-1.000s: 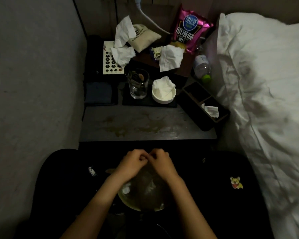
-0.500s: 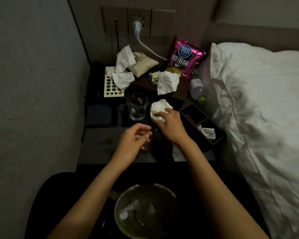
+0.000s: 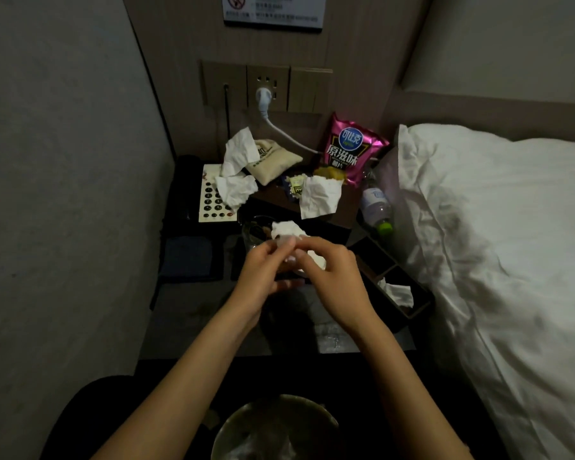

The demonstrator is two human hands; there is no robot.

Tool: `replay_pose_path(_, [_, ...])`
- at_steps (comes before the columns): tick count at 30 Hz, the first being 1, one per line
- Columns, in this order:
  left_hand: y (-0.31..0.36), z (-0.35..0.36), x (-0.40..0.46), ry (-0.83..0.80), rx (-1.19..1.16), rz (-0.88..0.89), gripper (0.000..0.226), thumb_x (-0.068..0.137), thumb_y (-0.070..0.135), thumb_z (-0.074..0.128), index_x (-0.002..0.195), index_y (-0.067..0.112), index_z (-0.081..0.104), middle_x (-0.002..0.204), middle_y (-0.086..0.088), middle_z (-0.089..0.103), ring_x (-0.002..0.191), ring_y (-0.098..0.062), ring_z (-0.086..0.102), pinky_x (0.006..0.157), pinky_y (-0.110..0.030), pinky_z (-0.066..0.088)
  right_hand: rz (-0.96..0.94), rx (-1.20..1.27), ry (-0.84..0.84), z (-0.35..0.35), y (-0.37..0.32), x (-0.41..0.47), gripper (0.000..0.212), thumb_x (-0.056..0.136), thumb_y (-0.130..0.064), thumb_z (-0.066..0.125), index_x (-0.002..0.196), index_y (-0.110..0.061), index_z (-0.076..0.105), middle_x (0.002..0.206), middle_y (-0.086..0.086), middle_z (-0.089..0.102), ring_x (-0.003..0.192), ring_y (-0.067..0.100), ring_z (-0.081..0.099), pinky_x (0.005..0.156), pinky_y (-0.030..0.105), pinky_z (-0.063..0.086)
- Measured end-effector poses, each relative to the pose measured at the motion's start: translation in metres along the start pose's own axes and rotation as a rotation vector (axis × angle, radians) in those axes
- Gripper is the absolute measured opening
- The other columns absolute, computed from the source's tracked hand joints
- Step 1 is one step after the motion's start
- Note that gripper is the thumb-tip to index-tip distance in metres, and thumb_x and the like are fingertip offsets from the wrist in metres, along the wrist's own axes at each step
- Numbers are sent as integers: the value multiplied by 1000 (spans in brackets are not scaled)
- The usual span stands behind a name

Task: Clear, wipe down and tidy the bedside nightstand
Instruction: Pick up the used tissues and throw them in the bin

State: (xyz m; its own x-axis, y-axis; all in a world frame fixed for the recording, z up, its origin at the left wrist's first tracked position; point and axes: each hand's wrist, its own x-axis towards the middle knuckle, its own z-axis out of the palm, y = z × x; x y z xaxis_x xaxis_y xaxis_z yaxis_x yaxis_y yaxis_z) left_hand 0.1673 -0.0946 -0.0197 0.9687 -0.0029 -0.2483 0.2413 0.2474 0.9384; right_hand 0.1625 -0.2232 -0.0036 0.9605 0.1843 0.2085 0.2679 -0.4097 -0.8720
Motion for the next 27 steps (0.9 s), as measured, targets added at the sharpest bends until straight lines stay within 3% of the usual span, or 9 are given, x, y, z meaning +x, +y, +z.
replay_pose_path(2, [8,1,4,28,-5,66,20,95,15,57,103,0,68,83,-7,73,76,-13,71,63,-27,59,-25,47,10,-4,-8,4,21,97,-16,57,90,-13,76,87,-5,75,86,7,69,77,28,55])
replay_pose_path(4, [13,1,8,74,16,98,18,94,5,56,105,-5,66,86,-13,72,70,-14,72,63,-24,59,-37,83,126,-9,-6,16,25,96,-14,56,80,-9,74,78,0,73,78,14,69,73,36,54])
replay_pose_path(7, [14,-4,11,129,16,116,21,93,-2,56,111,-10,62,93,-21,70,68,-16,73,61,-21,58,-31,-55,269,-18,10,48,19,93,-15,56,85,-13,72,89,3,71,87,17,64,77,39,52])
replay_pose_path(10, [12,-9,10,145,-3,124,23,92,-2,57,114,-6,61,98,-20,71,74,-21,74,60,-23,58,109,-378,111,-21,39,87,24,94,-21,57,111,-17,74,132,16,55,130,33,44,106,43,38])
replay_pose_path(11, [12,-10,10,147,-13,125,21,92,-3,57,113,-3,61,96,-17,72,74,-22,74,59,-24,58,164,-418,42,-20,48,97,26,95,-25,58,116,-19,72,135,18,51,135,37,38,110,42,33])
replay_pose_path(14, [11,-15,10,153,-36,134,22,92,-4,56,104,13,62,90,-10,74,74,-25,74,58,-25,58,245,-417,-77,-16,61,114,33,94,-28,60,122,-13,68,131,15,53,136,37,37,110,42,31])
replay_pose_path(18, [11,-23,8,158,-50,149,26,91,-5,56,105,16,62,92,-9,74,79,-27,74,61,-27,59,207,-316,61,-14,59,107,37,92,-18,63,124,0,60,134,17,54,127,34,45,104,49,40])
replay_pose_path(22, [8,-25,4,156,-62,140,28,91,-6,55,106,16,63,97,-12,73,82,-28,74,62,-27,59,100,-316,71,-13,60,94,38,93,-20,63,129,-9,62,142,15,47,134,33,41,110,47,36])
replay_pose_path(27, [2,-22,-3,143,-77,98,26,91,-6,55,110,9,62,102,-15,72,86,-29,73,64,-28,59,162,-653,-223,-6,64,111,31,97,-39,55,121,-26,69,158,18,27,149,33,15,120,43,14])
